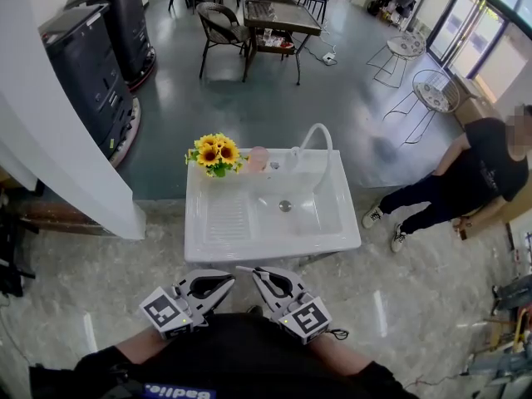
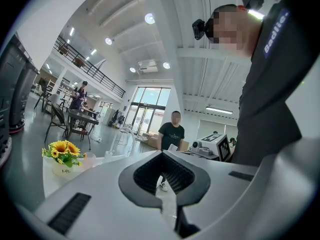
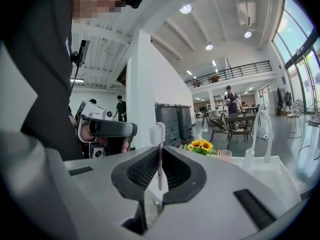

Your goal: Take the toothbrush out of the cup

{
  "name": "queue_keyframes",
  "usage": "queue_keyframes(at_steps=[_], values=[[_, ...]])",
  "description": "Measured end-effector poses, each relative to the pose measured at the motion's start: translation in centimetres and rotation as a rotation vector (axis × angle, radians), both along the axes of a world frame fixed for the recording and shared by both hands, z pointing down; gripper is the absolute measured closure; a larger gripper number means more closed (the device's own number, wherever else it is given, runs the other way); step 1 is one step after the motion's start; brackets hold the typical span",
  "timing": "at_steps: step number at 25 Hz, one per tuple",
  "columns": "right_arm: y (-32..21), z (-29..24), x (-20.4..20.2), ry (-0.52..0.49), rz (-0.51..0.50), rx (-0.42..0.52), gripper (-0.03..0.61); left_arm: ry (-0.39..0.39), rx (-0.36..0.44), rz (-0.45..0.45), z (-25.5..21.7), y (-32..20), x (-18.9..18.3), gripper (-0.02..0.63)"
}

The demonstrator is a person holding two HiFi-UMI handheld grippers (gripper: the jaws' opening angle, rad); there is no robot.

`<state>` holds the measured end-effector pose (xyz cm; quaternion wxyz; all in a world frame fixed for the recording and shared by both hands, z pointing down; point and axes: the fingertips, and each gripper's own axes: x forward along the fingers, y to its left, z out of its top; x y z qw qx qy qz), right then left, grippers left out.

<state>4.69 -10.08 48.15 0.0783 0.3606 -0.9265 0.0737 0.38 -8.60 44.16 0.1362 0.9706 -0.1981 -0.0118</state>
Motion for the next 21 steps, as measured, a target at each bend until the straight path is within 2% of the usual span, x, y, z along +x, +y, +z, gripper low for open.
queue_keyframes(at_steps=[7,21], values=[[0.5,-0.2,0.0,0.001,0.003,-0.023,0.549,-0.004,-0.003,0.004,0.5,0.6,0.0,0.614],[0.4,0.0,0.5,0.001,-0.006,-0.006,0.549,-0.006,0.001,0.002,0.6,0.6,0.5,0.614]])
